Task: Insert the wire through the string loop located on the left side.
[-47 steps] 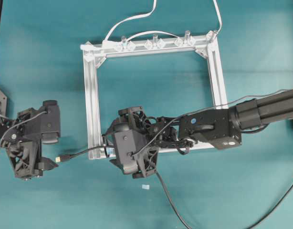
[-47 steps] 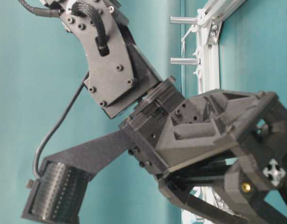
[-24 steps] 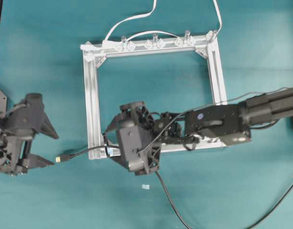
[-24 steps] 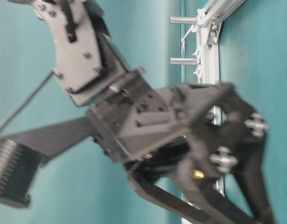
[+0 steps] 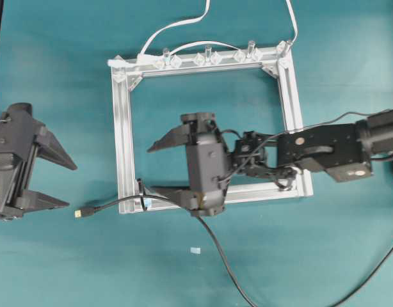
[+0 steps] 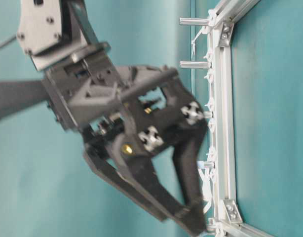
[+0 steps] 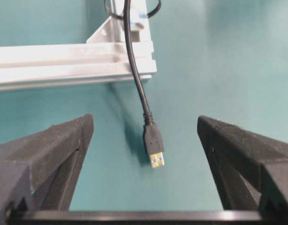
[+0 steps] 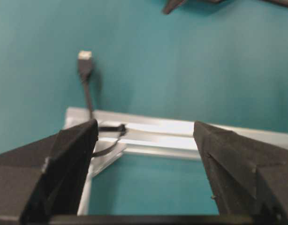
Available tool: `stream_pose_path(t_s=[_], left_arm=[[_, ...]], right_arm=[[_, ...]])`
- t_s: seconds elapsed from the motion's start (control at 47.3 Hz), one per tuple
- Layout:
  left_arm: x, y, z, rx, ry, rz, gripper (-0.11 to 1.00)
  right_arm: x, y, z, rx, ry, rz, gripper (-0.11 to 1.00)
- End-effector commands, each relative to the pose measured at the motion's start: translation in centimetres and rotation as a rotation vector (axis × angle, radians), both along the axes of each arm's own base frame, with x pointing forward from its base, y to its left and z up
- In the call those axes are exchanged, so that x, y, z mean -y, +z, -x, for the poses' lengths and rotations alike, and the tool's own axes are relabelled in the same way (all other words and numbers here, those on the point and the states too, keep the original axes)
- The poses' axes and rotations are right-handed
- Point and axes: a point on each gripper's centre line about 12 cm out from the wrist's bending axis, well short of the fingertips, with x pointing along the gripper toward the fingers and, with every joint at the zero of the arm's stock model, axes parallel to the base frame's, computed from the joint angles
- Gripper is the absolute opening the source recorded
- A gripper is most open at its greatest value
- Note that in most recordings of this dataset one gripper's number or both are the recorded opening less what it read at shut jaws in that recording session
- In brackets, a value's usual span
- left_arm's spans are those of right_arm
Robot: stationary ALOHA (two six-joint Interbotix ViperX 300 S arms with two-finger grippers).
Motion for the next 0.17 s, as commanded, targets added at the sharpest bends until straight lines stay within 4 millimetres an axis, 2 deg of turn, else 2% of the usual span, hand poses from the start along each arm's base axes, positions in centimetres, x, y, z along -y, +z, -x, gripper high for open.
stream_pose_path(t_s=[0.0,0.148], left_arm=[[-0.23,0.78,-0.05,0.038,-0.005,-0.011,0.9],[-0.84,1.06,0.35,0.068,0.019,-0.006,0.88]], right_arm=[[0.46,2.43,0.78,0.1,-0.028,0.001,0.86],[0.77,1.85,1.68,0.107,-0.049,-0.012,0.86]])
